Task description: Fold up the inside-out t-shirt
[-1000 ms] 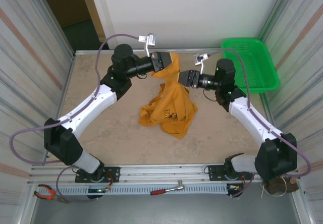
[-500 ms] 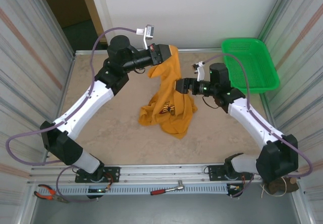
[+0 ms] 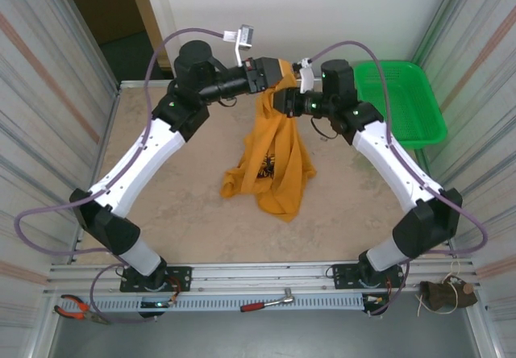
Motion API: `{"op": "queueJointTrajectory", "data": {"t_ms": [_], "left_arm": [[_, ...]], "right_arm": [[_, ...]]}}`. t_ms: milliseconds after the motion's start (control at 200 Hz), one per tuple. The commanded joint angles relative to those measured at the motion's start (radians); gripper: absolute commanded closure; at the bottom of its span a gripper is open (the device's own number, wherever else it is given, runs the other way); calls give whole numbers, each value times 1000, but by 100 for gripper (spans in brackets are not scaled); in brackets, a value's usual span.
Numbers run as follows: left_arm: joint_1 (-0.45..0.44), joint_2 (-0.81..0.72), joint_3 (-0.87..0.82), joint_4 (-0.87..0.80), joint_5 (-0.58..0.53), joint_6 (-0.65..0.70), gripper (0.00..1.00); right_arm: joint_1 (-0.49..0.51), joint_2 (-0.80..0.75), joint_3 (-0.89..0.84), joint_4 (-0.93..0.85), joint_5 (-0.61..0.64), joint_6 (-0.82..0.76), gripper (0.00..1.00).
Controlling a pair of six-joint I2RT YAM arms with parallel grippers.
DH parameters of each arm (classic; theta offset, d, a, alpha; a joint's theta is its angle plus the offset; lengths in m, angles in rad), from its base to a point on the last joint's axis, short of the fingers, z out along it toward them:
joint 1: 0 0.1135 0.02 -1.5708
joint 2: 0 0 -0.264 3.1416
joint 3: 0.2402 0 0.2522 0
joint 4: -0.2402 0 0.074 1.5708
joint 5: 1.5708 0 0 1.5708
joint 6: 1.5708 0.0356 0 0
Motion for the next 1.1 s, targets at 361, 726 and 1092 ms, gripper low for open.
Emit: {"op": "queueJointTrajectory", "data": {"t_ms": [361,726,1092], "left_arm": [[-8,-417,-788,51,-426,386,27],[-197,-27,-515,99,-586,547,23],[39,18,-110,-134,-526,578,100]], "right_arm": [[-126,-36,383,-28,-64,144,100],[-127,-63,406,-44,-80,171,100],[-375,-157,354,-31,-49,234,100]]}}
